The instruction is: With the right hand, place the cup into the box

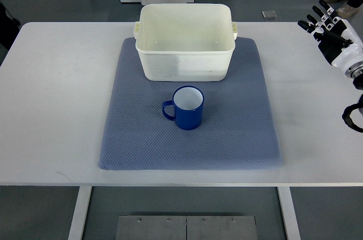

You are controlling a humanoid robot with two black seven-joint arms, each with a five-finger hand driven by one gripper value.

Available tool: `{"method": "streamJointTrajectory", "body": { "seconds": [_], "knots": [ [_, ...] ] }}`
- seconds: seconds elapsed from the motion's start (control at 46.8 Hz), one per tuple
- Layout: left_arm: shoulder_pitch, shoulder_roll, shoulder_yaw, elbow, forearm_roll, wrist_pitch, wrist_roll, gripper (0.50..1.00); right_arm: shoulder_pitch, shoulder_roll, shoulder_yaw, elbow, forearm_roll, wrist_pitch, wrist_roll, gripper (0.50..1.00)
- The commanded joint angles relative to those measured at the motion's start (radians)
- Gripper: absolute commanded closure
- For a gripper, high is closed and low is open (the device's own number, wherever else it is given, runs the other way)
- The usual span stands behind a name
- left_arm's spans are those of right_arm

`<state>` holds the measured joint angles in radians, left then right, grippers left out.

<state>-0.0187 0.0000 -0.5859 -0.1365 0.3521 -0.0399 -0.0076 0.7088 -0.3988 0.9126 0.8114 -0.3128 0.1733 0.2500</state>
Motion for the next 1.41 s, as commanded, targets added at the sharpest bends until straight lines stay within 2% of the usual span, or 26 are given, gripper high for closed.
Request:
{"method": "streamJointTrajectory", "body": {
  "seconds": [0.0,1.388],
  "knots": [
    [-0.003,0.000,0.000,0.000,0.001,0.000,0.000,0.500,0.000,0.000,0.000,0.000,0.001,0.000,0.000,0.500],
    [0.013,0.000,0.000,0.000,-0.001,0.000,0.000,0.500,0.008,0.001,0.000,0.002,0.001,0.006,0.002,0.500]
  ]
}}
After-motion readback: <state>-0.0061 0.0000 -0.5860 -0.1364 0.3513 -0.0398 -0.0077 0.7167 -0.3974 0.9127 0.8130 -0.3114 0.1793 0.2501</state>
